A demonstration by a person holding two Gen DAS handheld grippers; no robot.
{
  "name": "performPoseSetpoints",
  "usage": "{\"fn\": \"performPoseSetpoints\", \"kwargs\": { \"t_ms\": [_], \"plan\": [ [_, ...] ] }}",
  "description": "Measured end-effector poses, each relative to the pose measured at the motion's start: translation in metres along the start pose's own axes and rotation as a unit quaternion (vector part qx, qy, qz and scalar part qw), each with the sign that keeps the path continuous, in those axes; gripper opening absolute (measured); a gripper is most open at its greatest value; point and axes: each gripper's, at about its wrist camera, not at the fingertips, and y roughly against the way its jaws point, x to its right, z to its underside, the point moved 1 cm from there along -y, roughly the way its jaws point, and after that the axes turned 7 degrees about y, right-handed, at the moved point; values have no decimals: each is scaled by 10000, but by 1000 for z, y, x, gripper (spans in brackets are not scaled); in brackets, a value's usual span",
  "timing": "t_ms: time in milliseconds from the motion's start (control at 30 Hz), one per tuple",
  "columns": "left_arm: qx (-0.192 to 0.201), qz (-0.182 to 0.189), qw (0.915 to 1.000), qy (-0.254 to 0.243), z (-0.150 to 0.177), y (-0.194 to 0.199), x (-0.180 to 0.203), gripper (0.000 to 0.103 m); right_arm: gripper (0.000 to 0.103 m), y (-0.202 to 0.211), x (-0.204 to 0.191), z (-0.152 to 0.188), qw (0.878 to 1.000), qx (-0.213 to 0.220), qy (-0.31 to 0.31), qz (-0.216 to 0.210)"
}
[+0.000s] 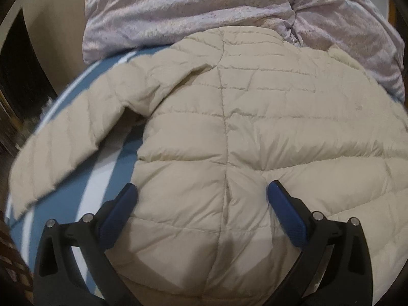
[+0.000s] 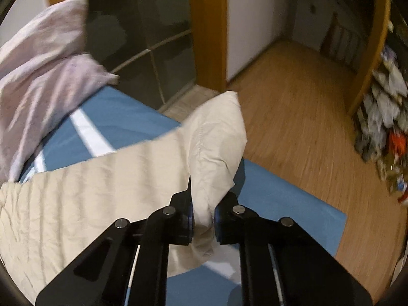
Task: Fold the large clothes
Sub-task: 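Grasp the jacket sleeve cuff with the right gripper and lift it, then carry the sleeve across the jacket back and release it with the right gripper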
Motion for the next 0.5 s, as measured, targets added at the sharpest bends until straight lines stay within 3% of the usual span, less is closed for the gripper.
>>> {"fn": "performPoseSetpoints", "kwargs": {
  "t_ms": [233, 500],
  "plan": [
    [-37, 81, 9999, 65, 0, 0, -1, 101, 12, 35, -87, -1, 9951, 247, 717, -642],
    [-47, 108, 9999, 84, 0, 1, -1, 101, 12, 55, -226, 37, 9727, -108, 1654, -1626]
  ]
}}
